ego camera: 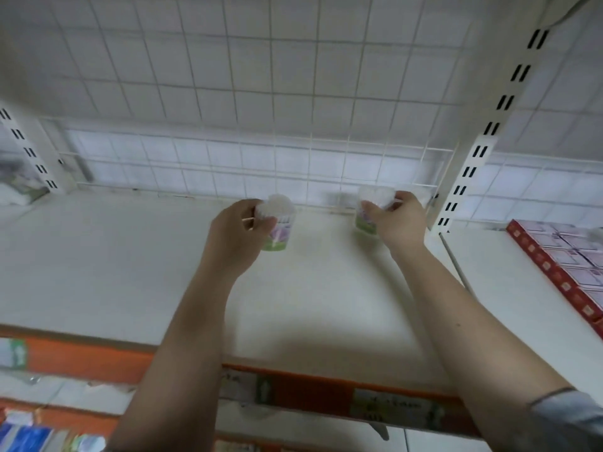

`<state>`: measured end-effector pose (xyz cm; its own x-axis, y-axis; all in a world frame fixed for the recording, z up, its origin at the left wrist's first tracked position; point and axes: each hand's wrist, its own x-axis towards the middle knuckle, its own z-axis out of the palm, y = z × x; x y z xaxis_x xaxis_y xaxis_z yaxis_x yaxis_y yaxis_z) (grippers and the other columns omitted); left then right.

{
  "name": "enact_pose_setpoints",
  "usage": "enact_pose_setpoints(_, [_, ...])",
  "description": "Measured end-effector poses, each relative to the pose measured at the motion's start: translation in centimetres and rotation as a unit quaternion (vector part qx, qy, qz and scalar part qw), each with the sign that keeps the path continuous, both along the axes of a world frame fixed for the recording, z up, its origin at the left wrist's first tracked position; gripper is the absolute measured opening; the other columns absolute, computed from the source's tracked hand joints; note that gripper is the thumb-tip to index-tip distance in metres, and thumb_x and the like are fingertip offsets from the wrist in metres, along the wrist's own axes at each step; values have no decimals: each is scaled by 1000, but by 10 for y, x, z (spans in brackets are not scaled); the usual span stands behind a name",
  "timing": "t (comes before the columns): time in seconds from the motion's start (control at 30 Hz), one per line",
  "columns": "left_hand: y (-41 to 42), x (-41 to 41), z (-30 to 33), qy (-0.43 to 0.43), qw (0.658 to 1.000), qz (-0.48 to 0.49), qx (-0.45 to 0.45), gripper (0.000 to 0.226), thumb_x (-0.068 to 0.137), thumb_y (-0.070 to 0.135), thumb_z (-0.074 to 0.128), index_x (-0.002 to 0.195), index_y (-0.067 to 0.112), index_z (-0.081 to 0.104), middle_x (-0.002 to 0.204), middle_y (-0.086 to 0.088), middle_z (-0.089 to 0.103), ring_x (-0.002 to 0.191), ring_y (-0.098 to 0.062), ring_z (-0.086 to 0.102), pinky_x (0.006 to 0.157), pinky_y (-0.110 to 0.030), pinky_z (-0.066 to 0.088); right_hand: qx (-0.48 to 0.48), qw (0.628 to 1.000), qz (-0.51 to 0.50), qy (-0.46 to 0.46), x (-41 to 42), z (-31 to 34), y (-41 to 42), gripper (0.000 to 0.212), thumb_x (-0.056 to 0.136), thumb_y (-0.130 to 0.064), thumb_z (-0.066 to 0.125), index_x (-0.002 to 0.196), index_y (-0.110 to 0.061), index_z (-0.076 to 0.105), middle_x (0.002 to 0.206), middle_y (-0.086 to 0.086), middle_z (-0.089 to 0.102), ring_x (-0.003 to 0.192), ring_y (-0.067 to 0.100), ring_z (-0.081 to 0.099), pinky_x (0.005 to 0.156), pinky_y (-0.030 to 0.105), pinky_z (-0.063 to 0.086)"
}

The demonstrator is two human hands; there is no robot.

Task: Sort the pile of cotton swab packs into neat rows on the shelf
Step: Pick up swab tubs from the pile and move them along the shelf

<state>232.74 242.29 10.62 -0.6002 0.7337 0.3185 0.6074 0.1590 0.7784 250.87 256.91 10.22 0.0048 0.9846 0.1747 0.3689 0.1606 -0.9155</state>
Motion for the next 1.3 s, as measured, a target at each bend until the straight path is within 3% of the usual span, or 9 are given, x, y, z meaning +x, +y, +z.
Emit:
enact_pose_setpoints(0.1, [3, 0, 0, 3, 1000, -10, 0, 27, 86, 18, 64, 112, 12, 65, 103, -2, 69, 93, -16, 64, 74, -19, 41, 2, 1000, -5, -6, -3, -6, 4, 43, 77, -29, 74, 109, -5, 57, 102, 10, 65, 96, 25, 60, 84, 33, 48])
enact_pose_setpoints(0.27, [12, -3, -1, 2, 998, -59, -5, 26, 87, 12, 62, 113, 9, 64, 99, 1, 66, 85, -9, 60, 60, -1, 37, 1, 999, -27, -20, -7, -10, 9, 43, 81, -32, 70, 112, -5, 56, 108, 10, 64, 102, 27, 59, 80, 27, 41])
enact_pose_setpoints(0.43, [21, -4, -2, -49, 993, -107, -1, 24, 86, 7, 62, 110, 11, 64, 101, -1, 67, 95, -18, 65, 84, -29, 48, -14, 997, -63, -38, -13, -8, 8, 59, 86, -37, 64, 133, -12, 38, 119, 3, 58, 111, 25, 54, 80, 29, 36])
enact_pose_setpoints(0.53, [25, -6, 0, -41, 991, -126, -4, 22, 86, 7, 62, 108, 11, 65, 96, 0, 66, 90, -16, 63, 76, -23, 47, -11, 996, -73, -41, -16, -9, 9, 59, 86, -39, 64, 130, -11, 38, 112, 2, 55, 108, 26, 54, 77, 31, 36])
enact_pose_setpoints(0.63, [28, -8, 0, -41, 989, -140, -5, 22, 87, 7, 62, 108, 10, 65, 96, -2, 67, 87, -13, 61, 72, -17, 45, -2, 995, -91, -46, -19, -12, 12, 55, 85, -40, 64, 126, -11, 41, 124, 7, 50, 110, 27, 52, 77, 33, 37])
enact_pose_setpoints(0.83, [35, -6, -8, -85, 982, -168, -1, 23, 89, 5, 60, 111, 9, 62, 94, 4, 62, 75, 10, 55, 61, -2, 43, -1, 995, -90, -35, -16, -13, 14, 50, 85, -37, 66, 122, -11, 43, 121, 6, 53, 103, 25, 55, 74, 32, 38])
enact_pose_setpoints(1.07, [50, -10, -13, -139, 971, -194, -7, 25, 89, 5, 60, 112, 13, 63, 94, 4, 65, 83, -2, 60, 66, -5, 43, -8, 997, -67, -34, -9, -8, 8, 42, 81, -27, 72, 110, -12, 47, 102, 1, 53, 83, 19, 50, 69, 29, 36])
enact_pose_setpoints(1.2, [67, -8, -13, -113, 974, -195, -17, 30, 90, 10, 60, 120, 12, 60, 97, 1, 62, 85, -6, 56, 60, 1, 38, -21, 994, -31, -104, 12, -9, -2, 29, 82, -23, 69, 104, -11, 54, 78, -3, 55, 82, 23, 58, 67, 30, 44])
enact_pose_setpoints(1.3, [81, -4, -11, -87, 970, -226, -34, 32, 91, 11, 59, 123, 12, 58, 100, 1, 61, 92, -10, 57, 67, -2, 41, -35, 977, 17, -211, 29, -4, -13, 34, 85, -24, 64, 115, -9, 58, 98, 7, 65, 82, 24, 60, 70, 26, 42])
